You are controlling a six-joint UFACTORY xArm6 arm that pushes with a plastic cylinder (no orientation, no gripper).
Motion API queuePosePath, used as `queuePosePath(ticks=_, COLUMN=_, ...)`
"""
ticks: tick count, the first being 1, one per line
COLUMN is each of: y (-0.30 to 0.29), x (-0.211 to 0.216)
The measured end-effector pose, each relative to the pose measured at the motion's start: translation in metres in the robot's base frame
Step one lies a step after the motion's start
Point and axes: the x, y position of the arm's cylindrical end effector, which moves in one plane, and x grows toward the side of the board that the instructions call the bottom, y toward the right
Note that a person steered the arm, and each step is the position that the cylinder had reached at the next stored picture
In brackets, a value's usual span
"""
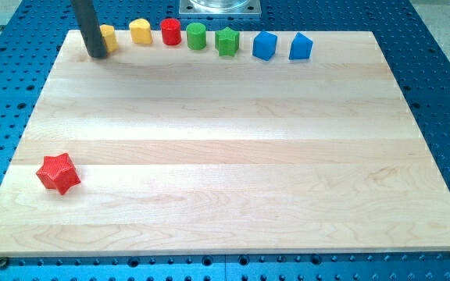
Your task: Move the red star to the right beside the blue triangle
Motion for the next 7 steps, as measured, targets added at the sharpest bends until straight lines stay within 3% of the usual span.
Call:
queuePosePath(ticks=3, y=-0.001, x=-0.024)
queuePosePath(ticks=4, y=-0.014, x=0.035)
queuePosePath(ticks=6, y=-0.063, x=0.218)
queuePosePath(ticks=7, y=-0.039, x=0.318)
